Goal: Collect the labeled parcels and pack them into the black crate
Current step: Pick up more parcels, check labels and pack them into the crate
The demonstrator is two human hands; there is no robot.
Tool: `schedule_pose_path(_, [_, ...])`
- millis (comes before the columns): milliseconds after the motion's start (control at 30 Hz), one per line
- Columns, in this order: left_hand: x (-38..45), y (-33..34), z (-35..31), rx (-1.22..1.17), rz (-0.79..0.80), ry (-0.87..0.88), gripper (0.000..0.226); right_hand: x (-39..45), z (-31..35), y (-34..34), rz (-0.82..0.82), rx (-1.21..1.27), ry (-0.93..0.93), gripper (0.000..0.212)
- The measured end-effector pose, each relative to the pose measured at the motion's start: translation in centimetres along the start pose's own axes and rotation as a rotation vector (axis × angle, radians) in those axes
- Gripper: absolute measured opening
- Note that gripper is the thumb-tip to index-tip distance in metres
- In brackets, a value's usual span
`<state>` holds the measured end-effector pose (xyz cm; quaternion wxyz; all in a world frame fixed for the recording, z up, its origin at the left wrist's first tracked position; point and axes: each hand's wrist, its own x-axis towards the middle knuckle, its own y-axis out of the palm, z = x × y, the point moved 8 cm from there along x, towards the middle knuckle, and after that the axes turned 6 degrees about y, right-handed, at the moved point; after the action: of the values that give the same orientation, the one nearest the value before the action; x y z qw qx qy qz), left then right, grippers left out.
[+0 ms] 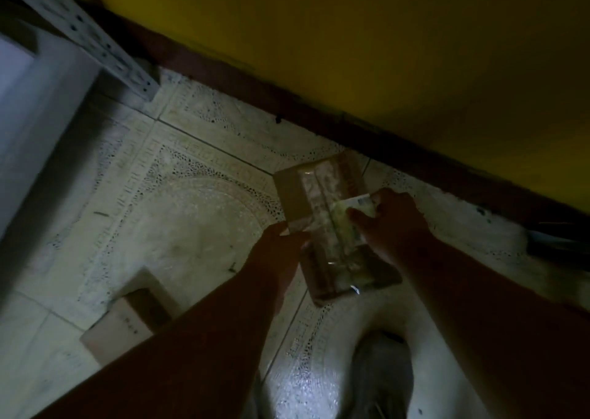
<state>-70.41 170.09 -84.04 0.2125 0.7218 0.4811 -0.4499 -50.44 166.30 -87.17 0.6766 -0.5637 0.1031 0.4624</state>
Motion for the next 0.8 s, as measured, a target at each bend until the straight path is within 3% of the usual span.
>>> schedule_pose_path(133, [-8.7, -3.7, -6.3, 0.012, -0.152, 0.222, 0.016, -7.7, 5.6, -6.5, -0.120, 0.363, -0.048, 0.041])
schedule_pose_path(233, [-16.7, -7.2, -13.1, 0.061, -0.258, 0.399, 0.020, -15.3, 12.0, -12.8, -0.141, 0.539, -0.106, 0.047])
schedule_pose_path(300, [-22.8, -9.9, -18.2, 0.060, -0.338, 0.522, 0.040, -21.0, 16.4, -17.3, -0.147, 0.610, -0.157, 0.045])
schedule_pose_path(467, [-40.8, -16.5, -31.4, 0.029, -0.384, 0.773, 0.066, -36.7, 29.5, -31.5, -0.223, 0.613, -0.419, 0.034])
schedule_pose_path(600, [-56.5, -22.8, -40.4, 0.031, -0.532, 0.997, 0.074, -49.5, 39.9, -42.7, -0.286, 0.550, -0.665, 0.037])
schedule_pose_path(733, [-68.0, -27.7, -44.2, -0.070, -0.571, 1.173, 0.072, -60.9, 45.6, -48.5, -0.342, 0.587, -0.848, 0.050])
schedule_pose_path(800, [-71.7, -29.5, -44.2, -0.079, -0.590, 1.184, 0.067, -64.7, 47.1, -49.1, -0.293, 0.635, -0.911, 0.057])
